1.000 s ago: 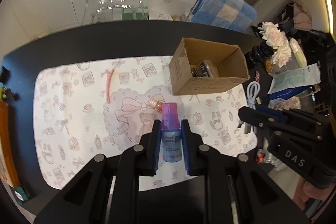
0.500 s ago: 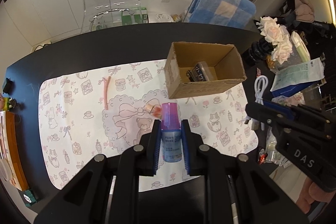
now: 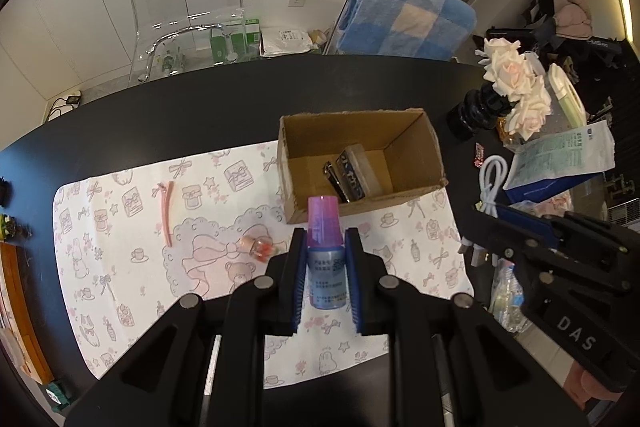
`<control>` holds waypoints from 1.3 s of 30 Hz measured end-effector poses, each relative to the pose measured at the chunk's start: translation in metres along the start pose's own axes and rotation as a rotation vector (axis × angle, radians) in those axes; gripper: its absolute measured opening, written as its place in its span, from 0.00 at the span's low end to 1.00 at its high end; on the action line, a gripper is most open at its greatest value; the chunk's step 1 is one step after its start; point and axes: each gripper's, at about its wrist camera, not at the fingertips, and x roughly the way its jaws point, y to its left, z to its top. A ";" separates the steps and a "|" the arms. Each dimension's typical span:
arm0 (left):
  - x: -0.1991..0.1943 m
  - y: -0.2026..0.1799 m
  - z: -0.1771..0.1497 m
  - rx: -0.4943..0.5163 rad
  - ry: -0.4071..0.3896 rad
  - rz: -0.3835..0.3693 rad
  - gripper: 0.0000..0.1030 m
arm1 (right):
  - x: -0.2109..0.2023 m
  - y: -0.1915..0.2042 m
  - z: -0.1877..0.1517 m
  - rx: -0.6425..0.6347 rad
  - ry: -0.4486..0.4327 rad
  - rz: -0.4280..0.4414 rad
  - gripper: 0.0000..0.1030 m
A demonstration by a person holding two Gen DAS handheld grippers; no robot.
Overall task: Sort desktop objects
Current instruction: 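Lift and carry the bottle with the left tool while the right tool carries the cable to the box, then open both tools to drop the bottle and cable into the box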
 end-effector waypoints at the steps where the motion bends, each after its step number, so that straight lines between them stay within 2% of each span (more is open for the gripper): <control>1: 0.003 -0.002 0.004 -0.004 -0.001 -0.001 0.18 | 0.002 -0.004 0.003 0.004 0.000 0.002 0.17; 9: 0.031 -0.012 0.034 -0.028 0.019 -0.017 0.18 | 0.020 -0.034 0.031 0.016 0.010 0.019 0.17; 11: 0.039 -0.013 0.040 -0.042 0.024 -0.019 0.18 | 0.025 -0.039 0.039 0.023 -0.023 0.030 0.17; 18: 0.067 -0.011 0.053 -0.066 0.052 -0.005 0.18 | 0.053 -0.053 0.063 0.017 -0.014 0.053 0.18; 29: 0.093 -0.014 0.063 -0.041 0.077 0.011 0.18 | 0.088 -0.064 0.076 0.014 0.010 0.062 0.18; 39: 0.097 -0.014 0.066 -0.029 0.072 0.001 0.19 | 0.094 -0.072 0.078 0.028 -0.010 0.029 0.20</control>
